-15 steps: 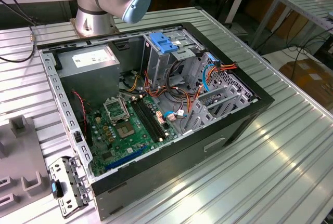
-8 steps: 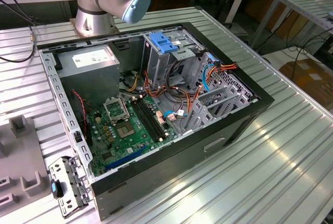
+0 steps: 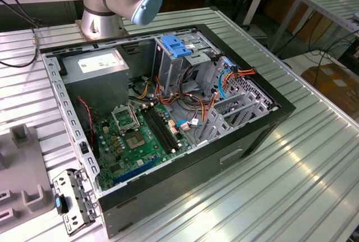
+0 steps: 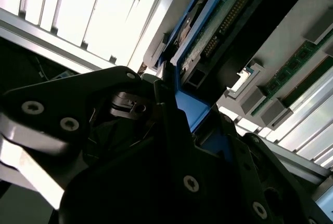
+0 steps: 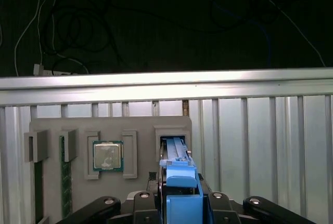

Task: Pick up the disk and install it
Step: 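Pick up the disk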

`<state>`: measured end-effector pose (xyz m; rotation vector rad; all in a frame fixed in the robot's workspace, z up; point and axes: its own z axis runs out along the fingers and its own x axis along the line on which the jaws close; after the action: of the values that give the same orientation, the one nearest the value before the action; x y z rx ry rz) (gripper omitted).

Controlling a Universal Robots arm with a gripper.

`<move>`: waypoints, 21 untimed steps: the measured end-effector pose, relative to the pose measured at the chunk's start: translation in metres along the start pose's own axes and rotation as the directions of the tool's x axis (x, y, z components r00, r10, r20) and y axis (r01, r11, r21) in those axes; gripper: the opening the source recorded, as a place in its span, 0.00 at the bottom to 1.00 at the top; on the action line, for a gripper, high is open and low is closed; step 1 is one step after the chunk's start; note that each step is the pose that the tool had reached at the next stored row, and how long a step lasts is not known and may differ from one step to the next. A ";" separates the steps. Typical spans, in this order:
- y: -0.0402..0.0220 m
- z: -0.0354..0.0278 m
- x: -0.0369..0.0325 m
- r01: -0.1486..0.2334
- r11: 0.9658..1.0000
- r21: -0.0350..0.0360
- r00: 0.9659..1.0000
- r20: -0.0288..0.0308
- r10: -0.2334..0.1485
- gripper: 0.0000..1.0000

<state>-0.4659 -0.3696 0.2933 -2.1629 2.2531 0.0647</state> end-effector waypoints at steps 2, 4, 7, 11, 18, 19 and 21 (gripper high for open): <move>0.0000 0.0000 0.0000 0.000 1.000 0.000 1.000 0.000 0.000 0.37; 0.0000 0.0001 0.0007 0.000 1.000 0.000 1.000 0.000 0.000 0.37; -0.0002 -0.0001 0.0060 0.000 1.000 0.000 1.000 0.000 0.000 0.37; -0.0005 -0.0002 0.0119 0.000 1.000 0.000 1.000 0.000 0.000 0.37; -0.0005 -0.0002 0.0134 0.000 1.000 0.000 1.000 0.000 0.000 0.37; -0.0006 -0.0002 0.0138 0.000 1.000 0.000 1.000 0.000 0.000 0.37; -0.0006 -0.0002 0.0139 0.000 1.000 0.000 1.000 0.000 0.000 0.37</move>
<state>-0.4659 -0.3834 0.2930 -2.1629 2.2537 0.0643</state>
